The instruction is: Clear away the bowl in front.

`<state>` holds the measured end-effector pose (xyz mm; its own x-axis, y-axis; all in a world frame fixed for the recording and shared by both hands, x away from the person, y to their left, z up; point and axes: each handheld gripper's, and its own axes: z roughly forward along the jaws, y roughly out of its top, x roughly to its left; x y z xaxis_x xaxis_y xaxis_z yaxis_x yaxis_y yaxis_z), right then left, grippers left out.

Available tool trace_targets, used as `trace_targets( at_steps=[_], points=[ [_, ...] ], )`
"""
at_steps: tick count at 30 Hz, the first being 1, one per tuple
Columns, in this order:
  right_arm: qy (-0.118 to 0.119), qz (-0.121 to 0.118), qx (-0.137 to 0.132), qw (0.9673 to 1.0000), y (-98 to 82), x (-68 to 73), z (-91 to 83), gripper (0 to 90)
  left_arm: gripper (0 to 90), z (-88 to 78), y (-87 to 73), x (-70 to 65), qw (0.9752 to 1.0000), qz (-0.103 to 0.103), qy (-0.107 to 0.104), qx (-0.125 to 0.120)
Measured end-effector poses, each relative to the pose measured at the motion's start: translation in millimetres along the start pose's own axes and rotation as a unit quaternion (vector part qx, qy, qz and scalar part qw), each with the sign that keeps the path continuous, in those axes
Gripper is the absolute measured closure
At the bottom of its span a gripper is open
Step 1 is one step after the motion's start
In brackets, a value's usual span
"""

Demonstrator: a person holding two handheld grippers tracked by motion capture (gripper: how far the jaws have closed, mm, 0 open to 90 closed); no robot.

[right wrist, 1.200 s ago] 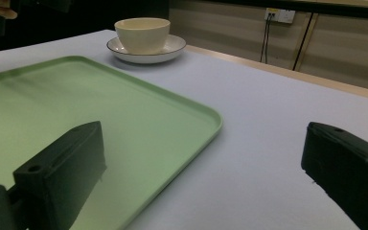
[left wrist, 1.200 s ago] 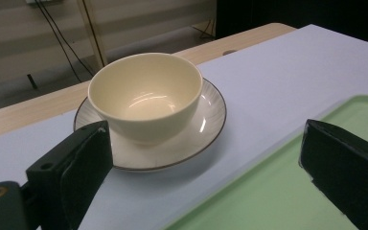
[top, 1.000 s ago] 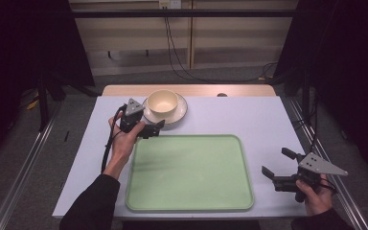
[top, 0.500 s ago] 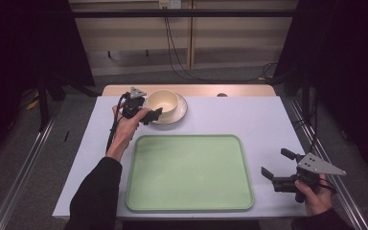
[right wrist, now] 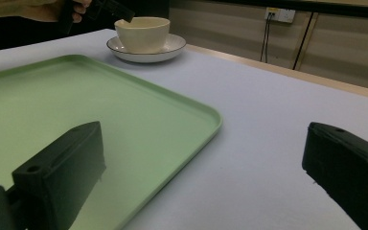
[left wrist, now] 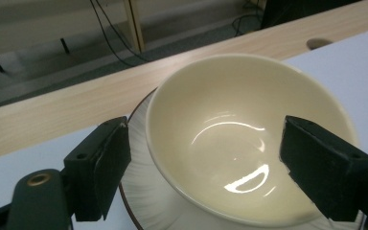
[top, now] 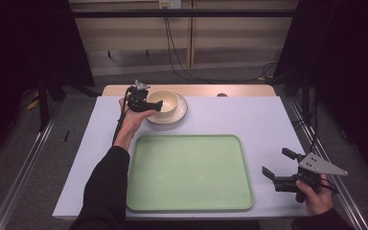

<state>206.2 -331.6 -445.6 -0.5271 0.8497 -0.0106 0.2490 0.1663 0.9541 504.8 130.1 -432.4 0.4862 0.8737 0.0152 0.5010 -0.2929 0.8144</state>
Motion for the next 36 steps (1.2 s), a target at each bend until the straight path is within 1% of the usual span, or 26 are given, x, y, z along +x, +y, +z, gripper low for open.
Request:
trace_targets(
  at_steps=[2,4,6,7,10,11,12,13,15,16,17,18,20,24,25,26,27,28,29,30,31,32,33,34,35,36],
  points=[
    [0.000,-0.001,-0.001,1.0000,-0.3,-0.3,0.5,0.7,17.6,4.1,1.0,1.8,0.9999,-0.001,0.003,0.013],
    [-0.002,0.000,-0.001,1.0000,-0.3,-0.1,0.2,0.7,17.6,8.1,1.0,5.0,0.9998,-0.002,0.009,0.017],
    [-0.001,0.000,-0.001,1.0000,-0.3,-0.1,0.2,0.7,17.1,13.9,0.0,7.0,0.9994,-0.013,0.022,0.025],
    [-0.001,0.000,-0.002,1.0000,-0.3,-0.1,0.2,0.7,16.7,15.0,-0.2,8.9,0.9987,-0.009,0.025,0.043],
    [0.001,-0.001,-0.001,1.0000,-0.3,-0.2,0.6,0.7,16.0,20.4,0.6,9.4,0.9972,-0.024,0.035,0.062],
    [-0.001,0.000,-0.001,1.0000,-0.3,-0.2,0.4,0.7,16.9,22.6,0.8,10.0,0.9968,-0.036,0.034,0.063],
    [-0.001,0.000,-0.002,1.0000,-0.3,-0.2,0.3,0.7,16.9,24.2,1.1,10.3,0.9963,-0.039,0.035,0.068],
    [-0.001,0.001,-0.002,1.0000,-0.1,-0.2,0.2,0.7,17.6,26.1,1.0,9.3,0.9961,-0.047,0.036,0.066],
    [0.001,0.001,-0.003,1.0000,0.0,-0.3,0.0,0.7,20.6,27.4,0.6,9.5,0.9960,-0.043,0.035,0.070],
    [0.002,0.001,-0.006,1.0000,0.0,-0.5,-0.1,0.7,22.0,29.3,0.4,8.5,0.9955,-0.045,0.036,0.075],
    [0.002,0.000,-0.006,1.0000,0.0,-0.7,-0.3,0.7,24.0,31.6,0.4,6.7,0.9951,-0.040,0.038,0.082],
    [0.002,0.000,-0.007,1.0000,0.0,-0.6,-0.1,0.7,24.1,32.3,0.5,6.7,0.9950,-0.043,0.036,0.082],
    [0.004,0.001,-0.005,1.0000,0.0,-0.2,-0.1,0.7,27.9,35.1,1.4,7.1,0.9931,-0.060,0.034,0.095],
    [0.004,0.001,-0.004,1.0000,0.0,-0.2,-0.2,0.7,35.3,36.0,2.6,8.4,0.9910,-0.071,0.027,0.110],
    [0.003,0.001,-0.004,1.0000,0.0,-0.4,-0.2,0.7,37.0,36.8,2.2,8.7,0.9903,-0.078,0.015,0.114],
    [0.003,0.000,-0.004,1.0000,-0.1,-0.4,-0.2,0.7,39.0,37.1,2.9,8.5,0.9895,-0.082,0.019,0.118],
    [0.002,0.001,-0.004,1.0000,0.0,-0.1,-0.1,0.7,38.2,36.7,3.1,8.6,0.9892,-0.080,0.024,0.121],
    [0.004,0.001,-0.005,1.0000,0.0,-0.2,0.0,0.7,38.9,37.0,2.5,9.4,0.9883,-0.083,0.013,0.127],
    [0.004,0.001,-0.005,1.0000,0.1,-0.3,-0.2,0.7,39.0,37.5,2.2,8.9,0.9877,-0.089,0.016,0.128],
    [0.003,0.000,-0.007,1.0000,0.0,-0.4,-0.1,0.7,40.4,37.3,2.4,9.5,0.9872,-0.090,0.009,0.131],
    [0.004,0.000,-0.005,1.0000,0.1,-0.6,-0.4,0.7,44.8,37.2,2.7,9.0,0.9870,-0.089,0.014,0.133],
    [0.004,0.000,-0.005,1.0000,0.0,-0.6,-0.2,0.7,51.9,37.3,2.9,8.7,0.9865,-0.089,0.016,0.136],
    [0.003,0.000,-0.004,1.0000,0.0,-0.6,-0.1,0.7,55.2,36.6,3.3,9.5,0.9852,-0.087,0.016,0.147],
    [0.003,0.001,-0.005,1.0000,0.0,-0.1,0.0,0.7,57.5,37.5,2.5,9.0,0.9853,-0.096,0.020,0.140],
    [0.004,0.001,-0.005,1.0000,0.1,-0.3,-0.2,0.7,59.6,37.7,2.4,10.1,0.9845,-0.101,0.012,0.143],
    [0.004,0.000,-0.005,1.0000,0.1,-0.7,-0.1,0.7,60.2,37.7,3.1,10.0,0.9839,-0.099,0.018,0.147]
  ],
)
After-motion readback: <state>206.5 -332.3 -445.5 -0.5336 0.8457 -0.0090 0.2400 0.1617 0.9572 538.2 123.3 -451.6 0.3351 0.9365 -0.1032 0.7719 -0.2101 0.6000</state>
